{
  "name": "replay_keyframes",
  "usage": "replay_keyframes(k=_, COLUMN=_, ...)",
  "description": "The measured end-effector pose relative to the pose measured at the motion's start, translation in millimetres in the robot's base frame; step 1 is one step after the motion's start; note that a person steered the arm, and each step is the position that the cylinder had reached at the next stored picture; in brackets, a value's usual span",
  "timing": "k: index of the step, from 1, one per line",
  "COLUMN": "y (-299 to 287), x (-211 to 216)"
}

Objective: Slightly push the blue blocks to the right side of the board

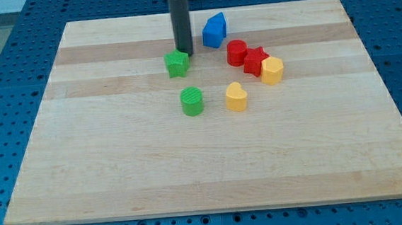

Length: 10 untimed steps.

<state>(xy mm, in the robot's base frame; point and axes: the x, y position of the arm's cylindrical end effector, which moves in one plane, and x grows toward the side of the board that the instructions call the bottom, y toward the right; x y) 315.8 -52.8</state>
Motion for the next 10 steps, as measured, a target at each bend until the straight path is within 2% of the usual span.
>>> replay_keyframes(k=2, y=-7, x=-41)
replay_keyframes(k=8, y=65, x=-16)
replay_keyframes(k=10, y=10, x=-32)
